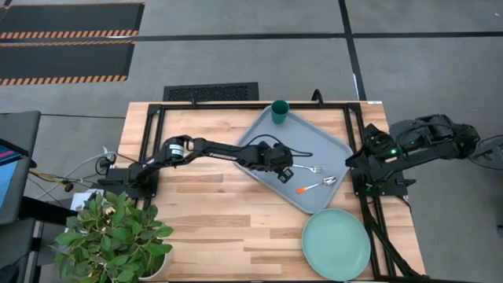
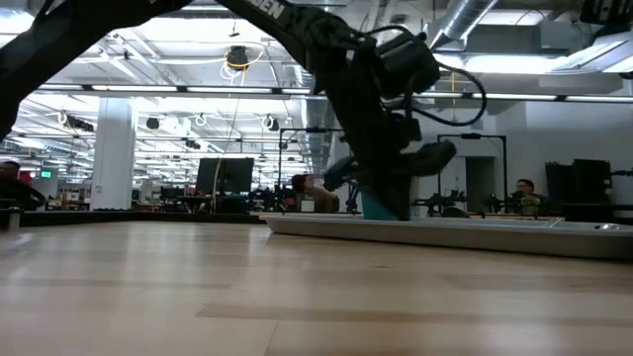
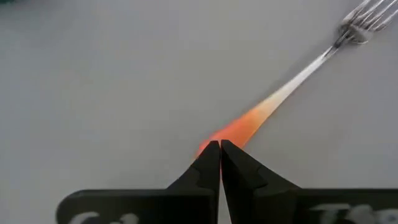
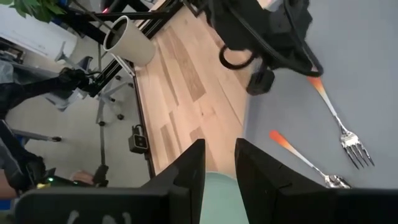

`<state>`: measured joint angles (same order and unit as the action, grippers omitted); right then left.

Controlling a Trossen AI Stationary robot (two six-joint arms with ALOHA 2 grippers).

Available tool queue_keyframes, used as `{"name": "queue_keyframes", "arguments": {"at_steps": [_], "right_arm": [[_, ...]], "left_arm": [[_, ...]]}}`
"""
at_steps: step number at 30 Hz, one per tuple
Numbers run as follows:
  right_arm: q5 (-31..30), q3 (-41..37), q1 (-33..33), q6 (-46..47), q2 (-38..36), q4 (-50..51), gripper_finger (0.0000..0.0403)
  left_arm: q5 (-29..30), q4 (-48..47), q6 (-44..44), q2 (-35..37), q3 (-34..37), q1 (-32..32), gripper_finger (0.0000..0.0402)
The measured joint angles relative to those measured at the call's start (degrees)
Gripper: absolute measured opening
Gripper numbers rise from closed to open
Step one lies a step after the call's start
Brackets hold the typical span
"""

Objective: Pick and place plate/cup/fork/spoon on tray
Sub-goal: Adjust the silverware

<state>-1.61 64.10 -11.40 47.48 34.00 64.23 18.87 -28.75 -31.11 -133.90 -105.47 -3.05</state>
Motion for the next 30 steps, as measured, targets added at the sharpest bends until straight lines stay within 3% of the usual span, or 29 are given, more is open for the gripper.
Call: {"name": "queue_keyframes", "arguments": {"at_steps": [11,17,21,26,30], "right_arm": [[-0.1,0.0,-0.2,-0.8,0.0,-0.2,0.0113],[-0.1,0.0,-0.2,-2.3,0.0,-0.2,0.0113],[-1.4,0.0,-0.2,-3.4,0.1,0.4,0.0113],[-10.5,-2.4,-0.1,-0.2,1.8,9.0,0.0109],[-11.8,-9.6,0.1,0.9,3.3,8.4,0.0101]], "left_arm": [[-2.6,0.8,-3.2,-1.6,-0.2,1.3,0.0],[-10.2,3.3,-6.8,-1.5,-0.2,3.3,0.0],[-16.9,2.7,-7.2,-0.9,-4.0,5.5,0.0],[-12.0,-16.0,-4.4,1.0,-13.6,7.4,0.0],[-5.3,-25.8,1.4,3.5,-16.9,5.7,0.0]]}}
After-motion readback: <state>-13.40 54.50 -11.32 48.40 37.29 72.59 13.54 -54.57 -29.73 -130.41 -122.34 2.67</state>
